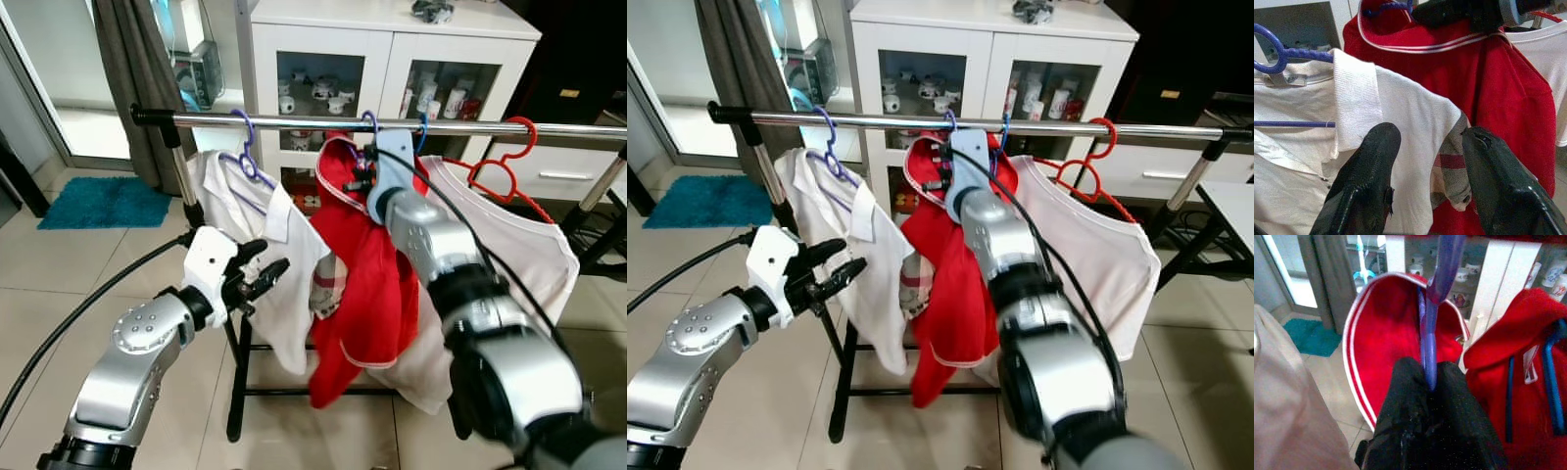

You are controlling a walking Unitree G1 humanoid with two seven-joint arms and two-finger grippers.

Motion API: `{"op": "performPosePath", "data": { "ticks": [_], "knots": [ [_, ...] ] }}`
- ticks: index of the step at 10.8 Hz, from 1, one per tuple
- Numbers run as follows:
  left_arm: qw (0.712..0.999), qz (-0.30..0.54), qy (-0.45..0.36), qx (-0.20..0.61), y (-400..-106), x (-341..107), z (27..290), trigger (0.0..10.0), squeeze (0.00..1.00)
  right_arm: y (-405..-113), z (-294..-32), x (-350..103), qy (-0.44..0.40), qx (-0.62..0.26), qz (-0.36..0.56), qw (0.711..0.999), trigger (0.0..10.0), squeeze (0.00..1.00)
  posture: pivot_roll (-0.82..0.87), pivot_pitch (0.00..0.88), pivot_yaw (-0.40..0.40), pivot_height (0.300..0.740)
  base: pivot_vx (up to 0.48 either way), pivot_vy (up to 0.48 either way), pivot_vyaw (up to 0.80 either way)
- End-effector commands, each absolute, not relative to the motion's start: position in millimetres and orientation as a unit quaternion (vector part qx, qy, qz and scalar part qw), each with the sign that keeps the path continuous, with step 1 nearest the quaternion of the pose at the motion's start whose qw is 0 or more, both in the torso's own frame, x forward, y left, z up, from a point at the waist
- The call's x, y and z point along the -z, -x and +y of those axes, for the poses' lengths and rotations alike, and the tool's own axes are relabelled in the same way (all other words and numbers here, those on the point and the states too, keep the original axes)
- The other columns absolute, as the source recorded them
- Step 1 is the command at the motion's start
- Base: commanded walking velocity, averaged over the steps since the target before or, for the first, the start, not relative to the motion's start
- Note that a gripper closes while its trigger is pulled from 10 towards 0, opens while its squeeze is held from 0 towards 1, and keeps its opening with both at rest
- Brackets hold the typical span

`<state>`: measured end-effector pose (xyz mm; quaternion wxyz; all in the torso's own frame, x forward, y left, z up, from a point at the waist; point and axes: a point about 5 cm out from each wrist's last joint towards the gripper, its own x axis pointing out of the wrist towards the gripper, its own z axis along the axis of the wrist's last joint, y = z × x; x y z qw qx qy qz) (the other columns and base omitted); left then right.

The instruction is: Hang hanger

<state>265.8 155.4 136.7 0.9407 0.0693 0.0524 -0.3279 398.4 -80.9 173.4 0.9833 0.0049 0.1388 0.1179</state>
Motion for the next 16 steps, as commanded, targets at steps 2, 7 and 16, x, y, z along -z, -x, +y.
{"op": "performPosePath", "data": {
  "ticks": [2, 7, 16],
  "knots": [
    [0.936, 0.053, -0.077, 0.339, -264.1, -137.8, 152.7, 10.0, 0.00, -400.7, -78.7, -172.5, 0.006, -0.124, 0.145, 0.982, 10.0, 0.00, -0.06, 0.000, -0.011, 0.740, 0.000, 0.000, 0.00],
    [0.935, 0.056, -0.081, 0.340, -263.9, -136.1, 152.9, 10.0, 0.00, -397.6, -73.0, -158.0, -0.009, -0.149, 0.161, 0.976, 10.0, 0.00, -0.06, 0.000, -0.009, 0.740, 0.000, 0.000, 0.00],
    [0.972, -0.002, -0.050, 0.228, -281.0, -146.4, 162.0, 10.0, 0.00, -312.2, -108.2, -191.3, -0.067, -0.284, -0.097, 0.952, 10.0, 1.00, -0.08, 0.000, 0.024, 0.740, 0.000, 0.000, 0.00]
  ]
}}
